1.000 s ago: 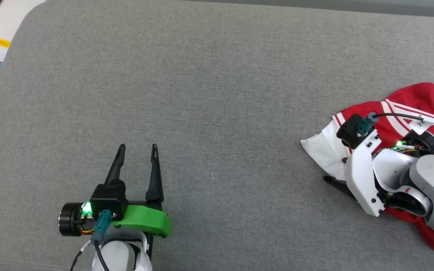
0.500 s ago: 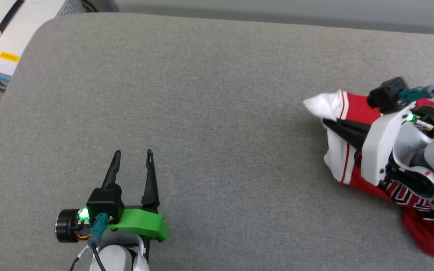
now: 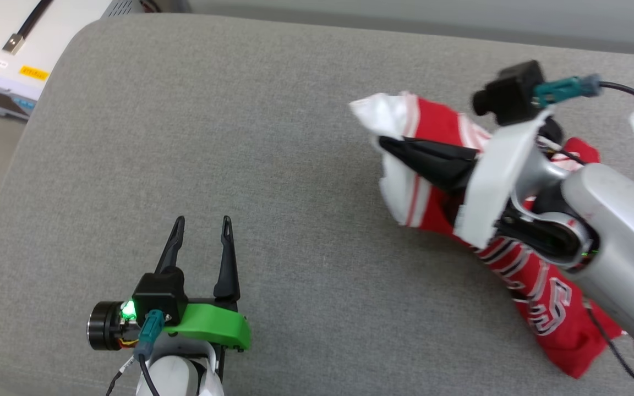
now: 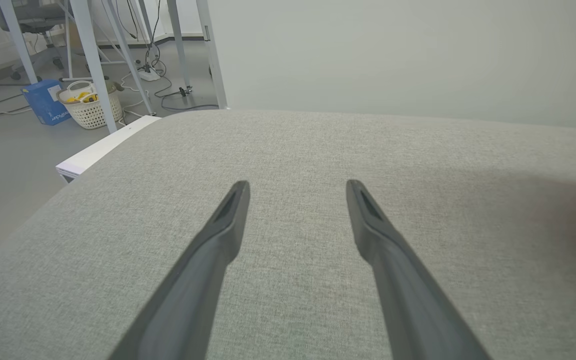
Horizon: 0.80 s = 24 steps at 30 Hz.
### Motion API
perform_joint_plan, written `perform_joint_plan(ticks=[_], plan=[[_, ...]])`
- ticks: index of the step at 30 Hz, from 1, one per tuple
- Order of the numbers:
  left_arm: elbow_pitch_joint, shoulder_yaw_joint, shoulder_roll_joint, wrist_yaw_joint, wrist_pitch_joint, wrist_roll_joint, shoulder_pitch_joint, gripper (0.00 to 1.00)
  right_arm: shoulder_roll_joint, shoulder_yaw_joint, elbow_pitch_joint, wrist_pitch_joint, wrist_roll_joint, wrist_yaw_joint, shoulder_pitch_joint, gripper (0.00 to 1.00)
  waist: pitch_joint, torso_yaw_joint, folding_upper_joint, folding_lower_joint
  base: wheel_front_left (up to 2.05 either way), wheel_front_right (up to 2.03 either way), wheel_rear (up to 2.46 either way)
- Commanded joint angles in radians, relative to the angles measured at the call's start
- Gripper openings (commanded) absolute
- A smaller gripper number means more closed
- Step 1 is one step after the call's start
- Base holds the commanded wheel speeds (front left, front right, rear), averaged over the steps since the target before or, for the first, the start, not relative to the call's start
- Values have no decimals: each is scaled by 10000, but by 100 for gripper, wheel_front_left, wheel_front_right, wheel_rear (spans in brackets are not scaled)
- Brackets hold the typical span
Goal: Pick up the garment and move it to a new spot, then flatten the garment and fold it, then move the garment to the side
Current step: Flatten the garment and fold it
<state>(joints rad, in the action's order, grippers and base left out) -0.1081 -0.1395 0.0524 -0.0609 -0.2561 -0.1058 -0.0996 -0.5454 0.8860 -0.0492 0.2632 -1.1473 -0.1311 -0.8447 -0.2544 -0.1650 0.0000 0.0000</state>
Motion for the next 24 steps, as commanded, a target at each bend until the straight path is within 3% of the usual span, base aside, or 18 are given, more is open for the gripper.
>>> perform_joint_plan(ticks=[1,8,17,22,24], plan=[[45,-29,-22,-50,-57,-84,-197,100,311,118,-41,42,-150,4,-308,0,-351,-307,0,0,0,0,0],[78,-135,-22,-144,-57,-165,-465,100,1474,954,-1668,554,-781,4,-960,0,-921,-516,0,0,0,0,0],[-13,-295,-22,-195,-57,-260,-776,100,2177,3009,-4923,386,603,4,-1483,0,-1326,-592,0,0,0,0,0],[-139,-368,-22,-228,-57,-316,-817,100,2587,3479,-5805,-121,636,4,-1501,0,-1194,-590,0,0,0,0,0],[-207,-338,-22,-228,-57,-291,-759,100,2658,3521,-5851,-611,560,4,-1534,73,-1015,-547,0,0,0,0,0]])
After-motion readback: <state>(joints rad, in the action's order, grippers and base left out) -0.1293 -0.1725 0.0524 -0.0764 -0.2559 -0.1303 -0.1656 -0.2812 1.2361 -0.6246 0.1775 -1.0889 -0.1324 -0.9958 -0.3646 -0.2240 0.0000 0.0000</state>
